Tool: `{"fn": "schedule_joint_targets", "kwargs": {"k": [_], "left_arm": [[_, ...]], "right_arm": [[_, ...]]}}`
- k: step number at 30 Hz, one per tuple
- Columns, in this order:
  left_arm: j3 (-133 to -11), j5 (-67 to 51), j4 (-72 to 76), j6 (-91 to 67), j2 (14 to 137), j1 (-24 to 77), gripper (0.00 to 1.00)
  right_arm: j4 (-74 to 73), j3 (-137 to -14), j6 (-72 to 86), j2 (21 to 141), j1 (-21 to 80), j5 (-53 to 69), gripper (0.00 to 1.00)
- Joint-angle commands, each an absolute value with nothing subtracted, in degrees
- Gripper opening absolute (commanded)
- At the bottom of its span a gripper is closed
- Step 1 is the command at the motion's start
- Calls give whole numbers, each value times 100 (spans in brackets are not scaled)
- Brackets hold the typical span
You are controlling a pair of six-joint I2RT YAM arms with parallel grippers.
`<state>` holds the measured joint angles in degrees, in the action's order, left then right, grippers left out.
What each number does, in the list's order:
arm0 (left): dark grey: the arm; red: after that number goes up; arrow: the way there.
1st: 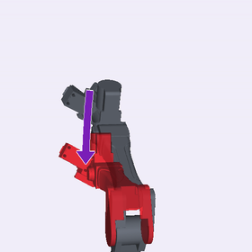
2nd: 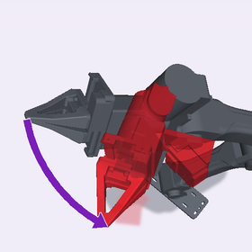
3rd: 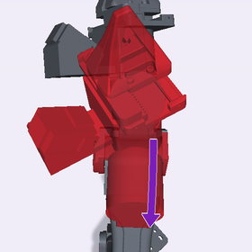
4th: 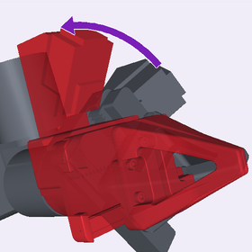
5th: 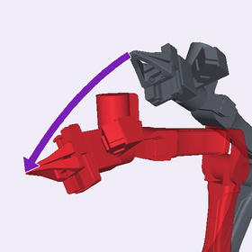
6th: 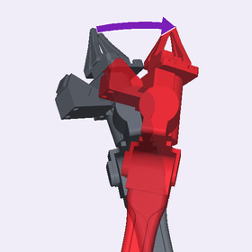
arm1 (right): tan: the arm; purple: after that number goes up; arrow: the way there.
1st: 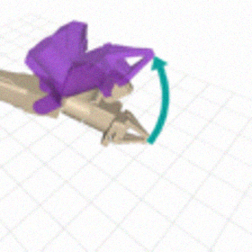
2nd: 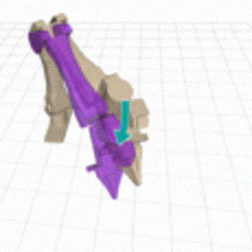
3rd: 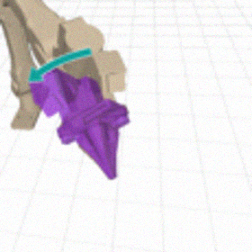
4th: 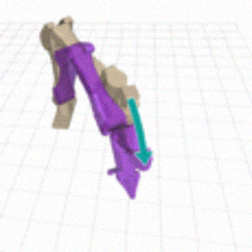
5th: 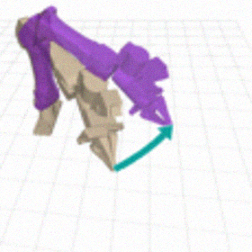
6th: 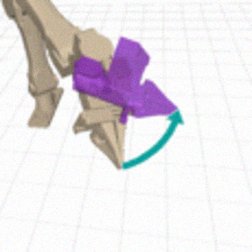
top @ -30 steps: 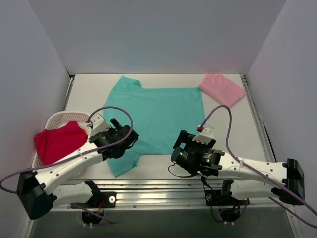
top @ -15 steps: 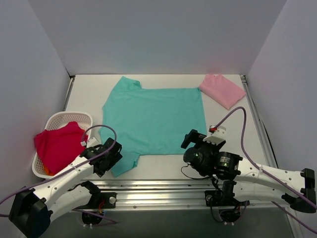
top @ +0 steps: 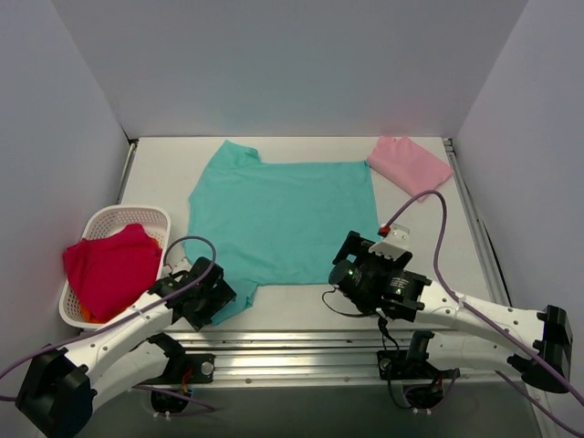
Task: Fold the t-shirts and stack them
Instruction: Flatten the tshirt out, then fold the tshirt
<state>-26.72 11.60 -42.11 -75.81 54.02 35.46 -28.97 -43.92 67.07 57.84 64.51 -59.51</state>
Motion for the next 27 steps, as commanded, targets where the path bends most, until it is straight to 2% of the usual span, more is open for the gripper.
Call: {"fn": "schedule_joint_targets", "kwargs": {"k": [1,4,5,7,8,10,12,13,16,22,27], "left_arm": [[-2584,914,-4096,-7506,5308,3542,89],[-2584,844,-3947,-7418,5545,3542,72],[-2601,861,-3929,-7409,5624,3542,57],[-2672,835,-3815,-7339,5827,3533,44],[-2698,844,-3788,-7313,5888,3542,35],[-2742,879,-3718,-7234,5994,3533,30],[-2768,958,-3639,-7198,6047,3516,23],[-2786,984,-3552,-7137,6064,3498,20],[-2856,1081,-3376,-7006,6152,3428,14],[-2742,862,-2673,-6576,6459,2998,4],[-2654,555,-2155,-6276,6846,2576,2]], "right_arm": [[-2830,-4483,6583,5669,6110,-5986,95],[-2699,-4333,6434,5581,5863,-5819,84],[-2672,-4290,6390,5564,5732,-5784,81],[-2611,-4201,6337,5572,5608,-5617,72],[-2541,-4175,6250,5598,5503,-5529,70],[-2374,-4044,6118,5651,5336,-5066,57],[-1795,-3877,5644,5756,4812,-4372,51],[-1541,-3632,5434,5783,4590,-3402,52],[-941,-3210,5168,5915,4061,-2411,59],[-1625,-3076,5677,5740,4017,-2382,65],[-2003,-2962,5985,5563,3841,-2302,65]]}}
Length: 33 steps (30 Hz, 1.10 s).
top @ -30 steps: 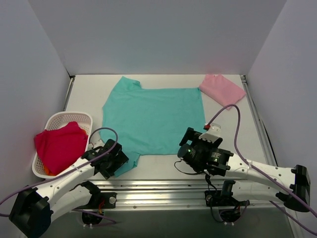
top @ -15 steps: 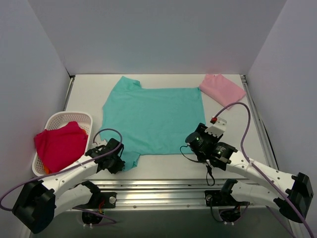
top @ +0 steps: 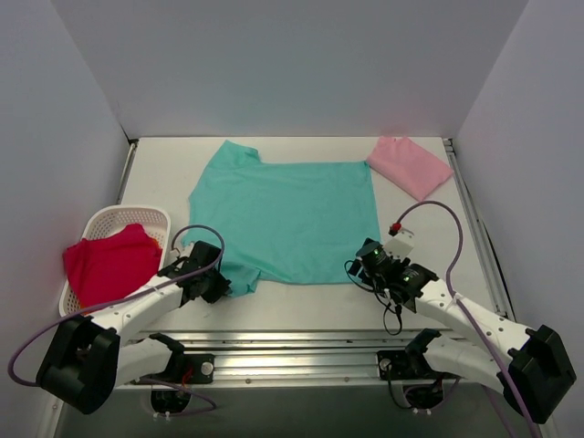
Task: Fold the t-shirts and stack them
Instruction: Fold the tshirt
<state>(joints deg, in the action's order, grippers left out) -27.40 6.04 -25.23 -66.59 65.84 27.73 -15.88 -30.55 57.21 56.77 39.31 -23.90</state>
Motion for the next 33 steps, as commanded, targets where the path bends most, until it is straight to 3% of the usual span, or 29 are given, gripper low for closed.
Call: {"fn": "schedule_joint_targets", "kwargs": {"k": [1,7,14,21,29,33], "left_arm": [[-2637,519,-2092,-6197,6873,2532,2],[-2698,352,-2170,-5890,6803,2250,2],[-2812,282,-2531,-5494,6373,1846,2],[-2742,70,-2452,-5326,6433,1565,2],[-2751,0,-2557,-5274,6337,1450,2],[-2777,0,-2601,-5282,6284,1450,2]], "right_arm": [[-2047,-2945,6151,5624,3797,-2346,65],[-1399,-2444,6214,5801,3121,-1576,64],[-1310,-2435,6021,5826,2453,-1486,60],[-695,-2435,5687,6653,2048,-1134,50],[-597,-2601,5467,6873,1951,-1142,10],[-720,-2584,5449,6689,1942,-1195,0]]}}
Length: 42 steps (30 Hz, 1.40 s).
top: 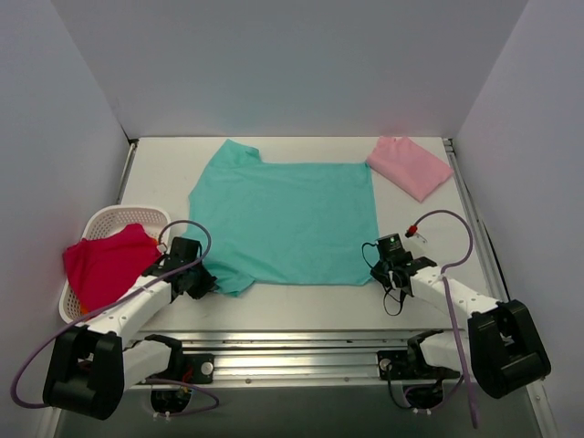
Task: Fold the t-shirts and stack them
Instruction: Fold the tshirt
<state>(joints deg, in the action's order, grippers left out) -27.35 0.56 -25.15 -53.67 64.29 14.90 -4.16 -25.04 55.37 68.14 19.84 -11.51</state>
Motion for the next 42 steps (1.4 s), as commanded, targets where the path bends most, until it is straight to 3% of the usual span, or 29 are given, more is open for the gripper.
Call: {"fn": "schedule_joint_targets", "kwargs": {"k": [1,10,24,33,42], "left_arm": [[-2786,0,-2619,-5274,6275,1450,2],[-2997,-255,-3058,-5291,5819,1450,2],[-3612,-352,-3718,-5317,5291,1441,2],[-3998,-457,-3138,-5440,5774,1441,2],[-4535,-755,-2250,-5563,7197,1441,2]], "right_arm": [[-790,-2601,5441,6584,1942,-1248,0],[-1424,-2892,5300,5898,1881,-1608,0],[-1494,-3181,5124,5880,1626,-1731,0],[-1222,-3665,4940,6353,1521,-1740,0],[-940,-4148,4887,7188,1512,-1749,0]]}}
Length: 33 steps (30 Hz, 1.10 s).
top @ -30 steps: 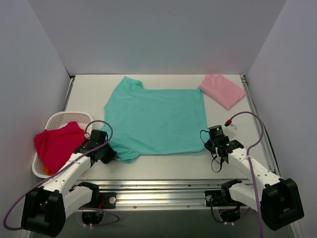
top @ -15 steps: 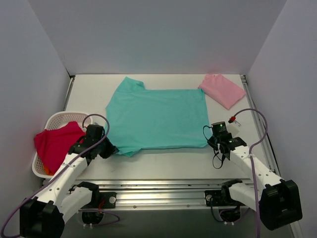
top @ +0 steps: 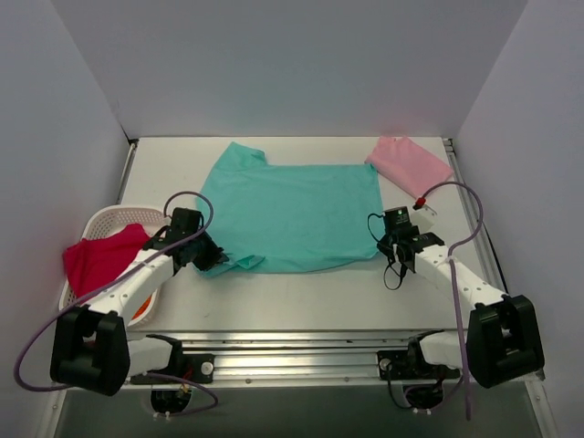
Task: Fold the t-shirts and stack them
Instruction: Fold the tshirt
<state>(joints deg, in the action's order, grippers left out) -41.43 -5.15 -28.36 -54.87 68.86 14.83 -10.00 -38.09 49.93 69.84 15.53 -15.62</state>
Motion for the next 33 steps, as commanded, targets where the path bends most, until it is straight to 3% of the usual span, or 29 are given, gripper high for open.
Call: {"fn": "schedule_joint_targets", "kwargs": {"k": [1,16,33], "left_arm": [[-4587,-799,-2163,-5581,7416,1441,2],[-5764,-1099,-1960,-5423,8524,1310,2],[-6495,-1749,-1513,-5054,10036,826,2]], "right_arm": [[-940,-4192,4869,7233,1512,-1775,0],[-1081,-5492,4693,8419,1380,-2048,0],[-923,-5748,4763,9272,1020,-1995,0]]}}
